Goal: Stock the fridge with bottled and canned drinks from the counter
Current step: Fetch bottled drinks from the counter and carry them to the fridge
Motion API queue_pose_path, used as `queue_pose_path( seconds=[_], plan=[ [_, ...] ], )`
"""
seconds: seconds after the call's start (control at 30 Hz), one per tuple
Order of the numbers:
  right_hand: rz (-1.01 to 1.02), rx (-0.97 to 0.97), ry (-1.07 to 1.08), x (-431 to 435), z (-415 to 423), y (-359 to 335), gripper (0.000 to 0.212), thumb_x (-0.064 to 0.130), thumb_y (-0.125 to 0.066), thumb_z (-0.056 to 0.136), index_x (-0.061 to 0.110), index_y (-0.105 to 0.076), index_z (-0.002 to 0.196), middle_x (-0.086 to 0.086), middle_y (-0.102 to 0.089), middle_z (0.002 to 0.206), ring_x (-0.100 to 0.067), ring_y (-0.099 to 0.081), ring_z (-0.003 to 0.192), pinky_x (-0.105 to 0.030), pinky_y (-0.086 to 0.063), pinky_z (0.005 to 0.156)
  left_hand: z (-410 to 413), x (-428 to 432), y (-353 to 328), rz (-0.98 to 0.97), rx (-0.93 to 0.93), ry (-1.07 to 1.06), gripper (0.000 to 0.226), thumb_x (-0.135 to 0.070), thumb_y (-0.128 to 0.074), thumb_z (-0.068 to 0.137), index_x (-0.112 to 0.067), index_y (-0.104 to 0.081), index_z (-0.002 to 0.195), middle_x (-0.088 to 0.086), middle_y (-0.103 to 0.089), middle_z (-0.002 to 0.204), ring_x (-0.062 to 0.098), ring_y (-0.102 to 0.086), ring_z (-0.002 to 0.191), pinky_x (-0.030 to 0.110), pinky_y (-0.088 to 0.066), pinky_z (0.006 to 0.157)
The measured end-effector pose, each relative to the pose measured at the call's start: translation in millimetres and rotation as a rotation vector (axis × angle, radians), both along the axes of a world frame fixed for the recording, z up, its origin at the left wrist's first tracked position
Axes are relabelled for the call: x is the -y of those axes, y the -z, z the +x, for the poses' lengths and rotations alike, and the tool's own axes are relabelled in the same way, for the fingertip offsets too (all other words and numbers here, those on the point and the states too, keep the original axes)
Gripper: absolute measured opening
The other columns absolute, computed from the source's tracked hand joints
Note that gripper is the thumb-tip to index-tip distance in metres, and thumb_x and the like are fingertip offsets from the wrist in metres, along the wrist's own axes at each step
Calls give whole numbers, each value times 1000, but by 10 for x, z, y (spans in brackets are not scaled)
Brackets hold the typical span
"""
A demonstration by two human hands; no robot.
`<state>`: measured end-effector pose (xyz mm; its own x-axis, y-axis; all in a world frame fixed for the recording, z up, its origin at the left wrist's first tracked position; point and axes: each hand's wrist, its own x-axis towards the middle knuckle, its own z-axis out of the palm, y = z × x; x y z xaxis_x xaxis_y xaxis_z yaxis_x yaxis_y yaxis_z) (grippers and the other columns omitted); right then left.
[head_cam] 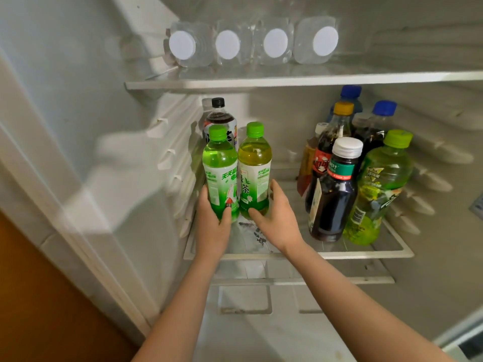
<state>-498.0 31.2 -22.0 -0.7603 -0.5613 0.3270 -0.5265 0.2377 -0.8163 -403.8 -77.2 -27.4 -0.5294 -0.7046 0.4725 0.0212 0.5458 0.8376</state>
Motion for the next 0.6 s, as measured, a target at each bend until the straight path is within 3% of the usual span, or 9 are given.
queue_pose_path(
  seconds=[0.1, 0.2, 0.27, 0.37, 0.5, 0.6],
  plan=[
    [-8, -46, 70, -269, 210, -11, 72, 21, -68, 84, 12, -30, 145, -3, -41, 143, -16, -40, 132, -26, -34, 107, 116, -158, 10, -86, -53, -66, 60, -3, -61, 86, -7, -34, 140, 9, -44, 139, 12, -41, 126, 15, -30, 107],
    [-99, -192, 105, -670, 439, 34, 45, 11, -65, 85, 11, -52, 128, 8, -51, 122, -11, -52, 117, -32, -47, 95, 295, -421, 163, -244, -154, -67, 49, -7, -57, 86, -4, -41, 132, 15, -44, 136, 22, -41, 128, 31, -32, 110],
    [-125, -245, 161, -974, 588, 117, 32, 12, -60, 85, 11, -58, 117, 9, -56, 113, -6, -55, 107, -28, -50, 86, 398, -629, 315, -298, -215, -12, 42, -11, -54, 85, -7, -46, 126, 12, -47, 128, 20, -44, 123, 33, -36, 106],
    [-103, -224, 285, -1485, 842, 370, 26, 15, -53, 86, 14, -60, 111, 16, -57, 103, -1, -57, 100, -21, -50, 82, 531, -975, 612, -301, -224, 201, 32, -12, -52, 88, -9, -50, 119, -3, -48, 120, 10, -48, 112, 25, -39, 98],
    [19, -80, 463, -2213, 1270, 872, 25, 16, -50, 86, 19, -60, 109, 24, -56, 102, 2, -58, 95, -14, -47, 78, 659, -1469, 1125, -167, -1, 555, 20, -19, -48, 92, -13, -58, 108, -13, -57, 97, -7, -51, 87, 8, -37, 83],
    [179, 72, 591, -2777, 1651, 1317, 25, 5, -56, 86, 17, -61, 107, 20, -58, 98, -1, -59, 89, -24, -50, 74, 738, -1805, 1619, -98, 324, 772, 17, -27, -51, 90, -26, -58, 105, -19, -59, 88, -10, -53, 79, 7, -38, 72]
  ],
)
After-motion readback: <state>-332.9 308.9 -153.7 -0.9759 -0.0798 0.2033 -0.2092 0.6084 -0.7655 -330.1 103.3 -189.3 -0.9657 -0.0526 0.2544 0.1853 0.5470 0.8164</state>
